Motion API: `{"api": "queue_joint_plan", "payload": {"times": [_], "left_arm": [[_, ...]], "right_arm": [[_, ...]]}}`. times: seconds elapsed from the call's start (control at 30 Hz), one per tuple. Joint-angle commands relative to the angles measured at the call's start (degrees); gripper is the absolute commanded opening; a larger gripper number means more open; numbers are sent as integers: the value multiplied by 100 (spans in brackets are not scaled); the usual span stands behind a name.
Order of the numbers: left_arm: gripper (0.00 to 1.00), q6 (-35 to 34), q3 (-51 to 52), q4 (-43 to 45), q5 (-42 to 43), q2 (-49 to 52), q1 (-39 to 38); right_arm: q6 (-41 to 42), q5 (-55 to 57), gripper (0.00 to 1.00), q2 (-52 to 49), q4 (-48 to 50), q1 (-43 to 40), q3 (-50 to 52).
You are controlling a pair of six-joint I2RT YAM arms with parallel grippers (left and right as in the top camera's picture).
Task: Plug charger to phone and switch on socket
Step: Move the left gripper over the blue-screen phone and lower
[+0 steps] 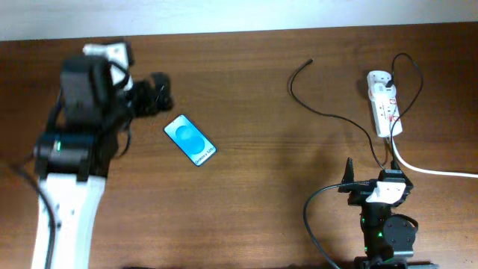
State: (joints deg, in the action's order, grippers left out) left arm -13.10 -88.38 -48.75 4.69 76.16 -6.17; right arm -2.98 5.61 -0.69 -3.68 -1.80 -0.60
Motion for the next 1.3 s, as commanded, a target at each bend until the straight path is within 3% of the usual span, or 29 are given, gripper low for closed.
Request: {"api": "queue_joint_plan", "payload": {"times": [0.0, 0.13, 0.3, 0.37, 0.5, 0.6, 0.63, 0.67, 0.7, 0.73, 0.8, 0.9, 1.27], "left_arm": [[99, -74, -391, -238, 1526, 452, -96], [99, -127, -382, -669, 1652, 839, -96], [99, -2542, -382, -903, 197, 1130, -96], [100, -3049, -389, -898, -31, 1193, -96], [100, -3123, -494, -1019, -221, 1311, -96], [100, -3285, -885, -1626, -363, 1676, -98], [92, -3366, -977, -1919, -468, 1777, -96], [77, -3359, -1032, -2205, -514, 1873, -96], [73, -3366, -1034, -2452, -516, 1945, -96], [99, -3364, -1034, -2686, -518, 2017, -98], [99, -3364, -1029, -3287, -588, 2249, -98], [99, -3359, -1029, -3497, -540, 2459, -140], [99, -3423, -1040, -1766, -216, 3348, -417]], "right_arm": [[48, 87, 99, 33, -42, 35, 28], [48, 90, 98, 33, -42, 35, 28], [48, 87, 99, 33, -42, 35, 28], [48, 87, 99, 33, -42, 35, 28], [48, 90, 98, 33, -42, 35, 28], [50, 90, 99, 33, -42, 35, 28], [48, 87, 99, 33, -42, 35, 28], [48, 87, 99, 33, -42, 35, 28], [48, 87, 99, 33, -42, 35, 28], [48, 90, 98, 33, -42, 35, 28], [50, 87, 99, 33, -42, 35, 28], [48, 90, 99, 33, -42, 35, 28], [48, 87, 99, 33, -42, 35, 28]]}}
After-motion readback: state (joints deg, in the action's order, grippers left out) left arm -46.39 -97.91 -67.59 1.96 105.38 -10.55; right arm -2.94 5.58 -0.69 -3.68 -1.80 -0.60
